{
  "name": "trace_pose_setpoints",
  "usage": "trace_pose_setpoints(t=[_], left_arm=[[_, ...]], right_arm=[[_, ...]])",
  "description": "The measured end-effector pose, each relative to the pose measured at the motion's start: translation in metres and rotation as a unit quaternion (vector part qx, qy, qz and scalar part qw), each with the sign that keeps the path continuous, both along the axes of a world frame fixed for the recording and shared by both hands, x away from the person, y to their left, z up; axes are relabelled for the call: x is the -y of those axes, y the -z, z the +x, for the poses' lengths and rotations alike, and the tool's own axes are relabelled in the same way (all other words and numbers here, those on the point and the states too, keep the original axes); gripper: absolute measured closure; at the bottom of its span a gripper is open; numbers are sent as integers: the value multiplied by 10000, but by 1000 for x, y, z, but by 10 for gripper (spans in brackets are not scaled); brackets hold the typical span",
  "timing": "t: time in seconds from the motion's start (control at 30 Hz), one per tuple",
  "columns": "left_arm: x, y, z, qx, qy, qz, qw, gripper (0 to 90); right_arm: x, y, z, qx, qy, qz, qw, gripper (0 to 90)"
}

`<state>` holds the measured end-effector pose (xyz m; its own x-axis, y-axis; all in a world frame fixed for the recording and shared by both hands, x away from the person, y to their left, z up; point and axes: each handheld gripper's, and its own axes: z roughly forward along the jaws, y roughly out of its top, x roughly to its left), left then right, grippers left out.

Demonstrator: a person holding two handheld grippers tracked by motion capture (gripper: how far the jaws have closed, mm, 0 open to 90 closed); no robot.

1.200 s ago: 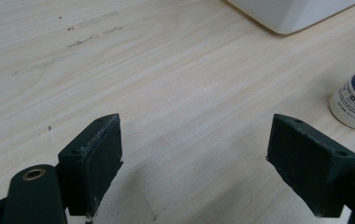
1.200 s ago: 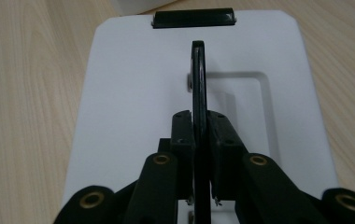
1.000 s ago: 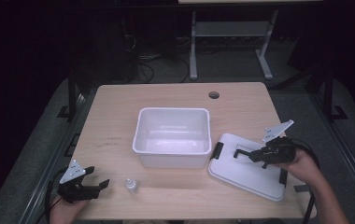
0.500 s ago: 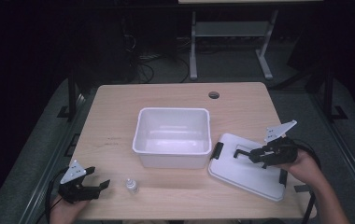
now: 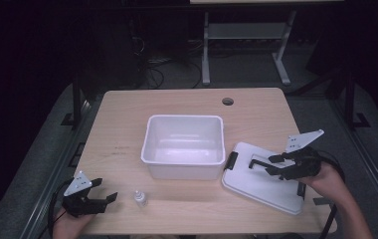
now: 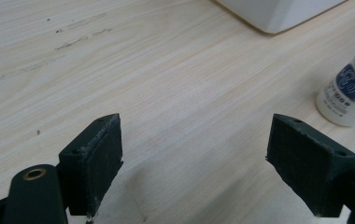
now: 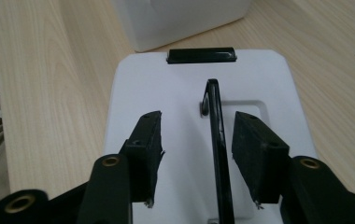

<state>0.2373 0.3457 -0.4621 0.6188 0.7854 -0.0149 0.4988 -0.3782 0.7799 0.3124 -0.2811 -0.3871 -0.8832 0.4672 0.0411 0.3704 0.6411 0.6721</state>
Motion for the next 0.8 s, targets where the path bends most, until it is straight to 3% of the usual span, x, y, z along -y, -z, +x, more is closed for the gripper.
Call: trace_pose_setpoints(t=[0.17, 0.2, 0.43, 0.7, 0.8], left_arm=[[2, -5, 1, 9, 92, 15, 10000, 180], [3, -9, 1, -4, 178, 131, 9998, 180], [3, -20, -1, -22, 402, 289, 9988, 215], [7, -35, -3, -60, 761, 440, 9961, 215], [9, -39, -3, -112, 995, 434, 9940, 214]], right_arm=[[-4, -2, -5, 9, -18, 34, 10000, 454], [-7, -3, -8, 56, -45, 17, 10000, 443], [-13, -5, -17, 158, -99, 66, 9998, 422], [-17, 2, -26, 193, -140, 55, 9997, 417], [-19, 7, -30, 196, -165, 76, 9996, 416]])
